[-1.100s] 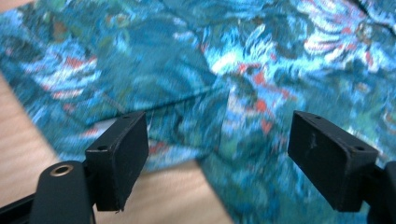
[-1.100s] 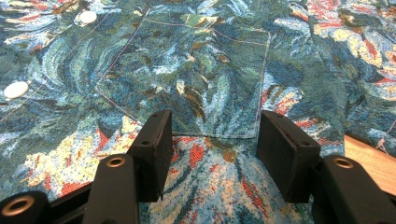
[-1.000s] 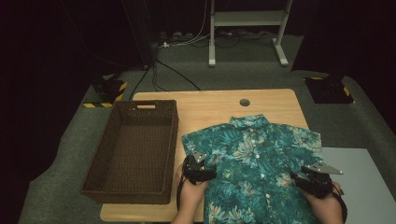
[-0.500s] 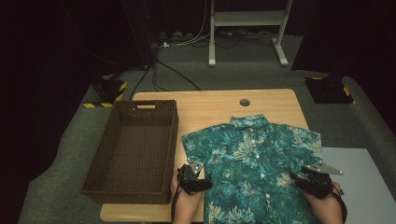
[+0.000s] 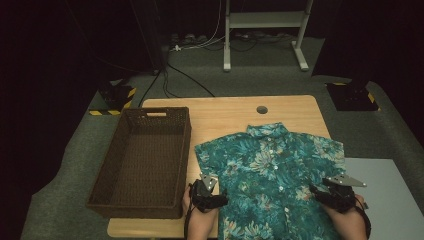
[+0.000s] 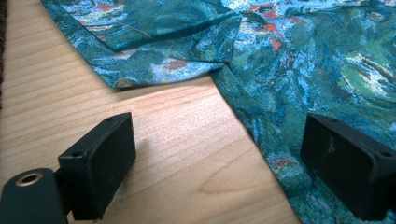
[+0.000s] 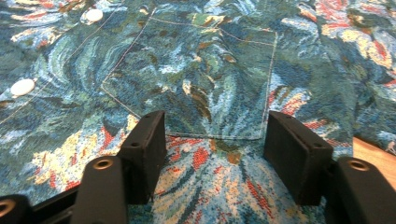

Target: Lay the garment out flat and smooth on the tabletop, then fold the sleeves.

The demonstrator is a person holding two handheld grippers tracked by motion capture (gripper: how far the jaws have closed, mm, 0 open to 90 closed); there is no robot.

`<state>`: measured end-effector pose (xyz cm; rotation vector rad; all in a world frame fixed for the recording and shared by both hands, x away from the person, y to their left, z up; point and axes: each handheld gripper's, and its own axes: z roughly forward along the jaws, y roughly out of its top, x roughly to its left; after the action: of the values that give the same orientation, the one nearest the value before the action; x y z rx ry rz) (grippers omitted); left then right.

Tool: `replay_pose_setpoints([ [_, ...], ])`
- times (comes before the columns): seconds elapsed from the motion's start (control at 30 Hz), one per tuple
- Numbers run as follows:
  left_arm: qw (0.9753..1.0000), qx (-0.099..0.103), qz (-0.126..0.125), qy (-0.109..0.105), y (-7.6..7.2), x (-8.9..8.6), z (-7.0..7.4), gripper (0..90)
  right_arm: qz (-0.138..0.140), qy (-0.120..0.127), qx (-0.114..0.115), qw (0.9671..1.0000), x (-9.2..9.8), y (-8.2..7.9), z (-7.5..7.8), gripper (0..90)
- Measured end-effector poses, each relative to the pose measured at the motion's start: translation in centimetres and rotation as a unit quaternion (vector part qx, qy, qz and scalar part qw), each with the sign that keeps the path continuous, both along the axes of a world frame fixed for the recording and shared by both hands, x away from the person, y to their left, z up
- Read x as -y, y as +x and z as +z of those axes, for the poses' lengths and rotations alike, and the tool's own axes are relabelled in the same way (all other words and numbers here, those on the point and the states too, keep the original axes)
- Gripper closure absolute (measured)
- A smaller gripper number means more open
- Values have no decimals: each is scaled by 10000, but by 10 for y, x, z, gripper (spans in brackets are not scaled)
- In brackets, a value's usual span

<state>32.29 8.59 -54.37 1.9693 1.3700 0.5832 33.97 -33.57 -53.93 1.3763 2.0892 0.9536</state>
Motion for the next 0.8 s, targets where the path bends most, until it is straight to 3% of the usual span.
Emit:
replay_pose_setpoints([
  [0.47,9998,-62,-198,54,-3,5,0,42,291,-29,-178,9994,-8,-3,-1,134],
  [0.7,9997,-65,-245,62,-4,5,0,47,362,-66,-43,9993,-11,-7,7,118],
  [0.8,9996,-56,-264,51,-5,6,0,48,319,-47,-98,9994,-6,-6,7,113],
])
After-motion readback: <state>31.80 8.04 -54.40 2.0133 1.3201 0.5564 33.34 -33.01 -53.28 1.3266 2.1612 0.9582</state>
